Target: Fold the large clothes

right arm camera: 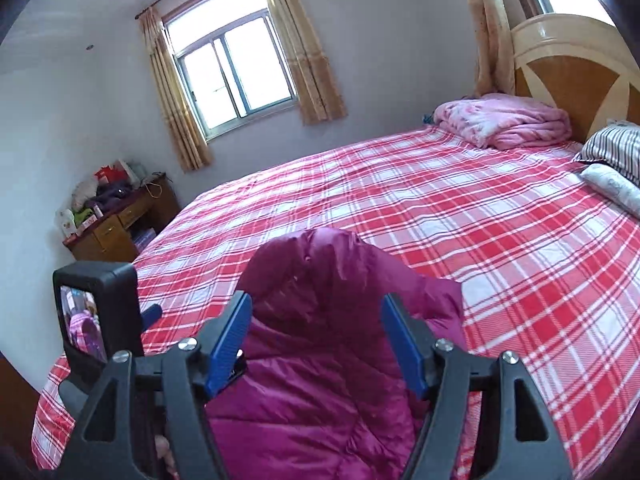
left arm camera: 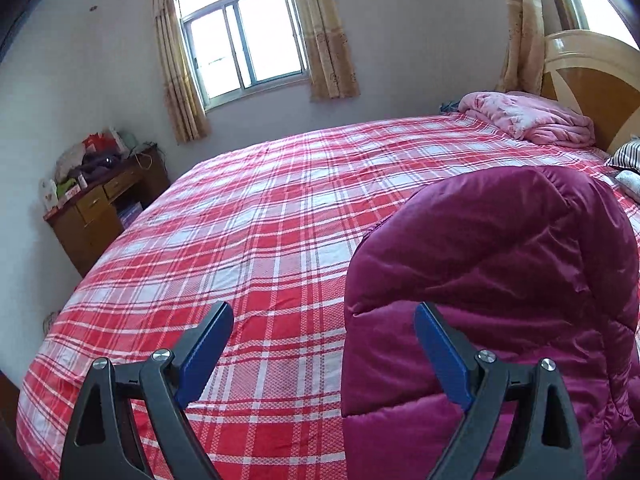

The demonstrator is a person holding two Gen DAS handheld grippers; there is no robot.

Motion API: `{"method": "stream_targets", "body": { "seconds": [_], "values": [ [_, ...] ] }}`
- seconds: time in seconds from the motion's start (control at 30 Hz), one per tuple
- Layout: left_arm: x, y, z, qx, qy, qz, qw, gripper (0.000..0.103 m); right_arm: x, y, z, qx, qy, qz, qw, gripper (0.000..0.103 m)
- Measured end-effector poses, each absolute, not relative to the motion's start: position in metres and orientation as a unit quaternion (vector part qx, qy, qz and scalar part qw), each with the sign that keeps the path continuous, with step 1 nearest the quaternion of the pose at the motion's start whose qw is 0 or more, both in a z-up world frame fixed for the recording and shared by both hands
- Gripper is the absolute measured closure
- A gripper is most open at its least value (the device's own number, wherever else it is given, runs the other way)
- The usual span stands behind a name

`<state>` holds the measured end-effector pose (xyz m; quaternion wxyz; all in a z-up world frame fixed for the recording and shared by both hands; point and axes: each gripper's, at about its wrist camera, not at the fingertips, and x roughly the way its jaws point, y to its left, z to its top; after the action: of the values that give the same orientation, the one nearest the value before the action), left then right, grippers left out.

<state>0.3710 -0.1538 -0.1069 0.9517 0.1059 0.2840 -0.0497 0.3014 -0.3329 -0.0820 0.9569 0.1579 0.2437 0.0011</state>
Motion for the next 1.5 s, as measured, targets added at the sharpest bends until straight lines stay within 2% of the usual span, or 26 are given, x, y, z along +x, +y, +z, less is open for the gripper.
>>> {"method": "stream_targets", "body": {
  "seconds": [0.33,0.63,1.5],
  "values": [
    [0.381,-0.185,-0.145,0.142,0.308,-0.062,0.939,0.011,0.307,-0.372,-0.150,0.214,0.306,-0.047,0.926,0.032],
    [0.392,-0.188,-0.161,0.134,0.328,-0.060,0.933,0.004,0.307,-0.379,-0.168,0.228,0.316,-0.049,0.920,0.033],
    [0.402,-0.190,-0.175,0.115,0.356,-0.070,0.925,0.002,0.313,-0.382,-0.185,0.239,0.347,-0.063,0.905,0.032]
  ]
}}
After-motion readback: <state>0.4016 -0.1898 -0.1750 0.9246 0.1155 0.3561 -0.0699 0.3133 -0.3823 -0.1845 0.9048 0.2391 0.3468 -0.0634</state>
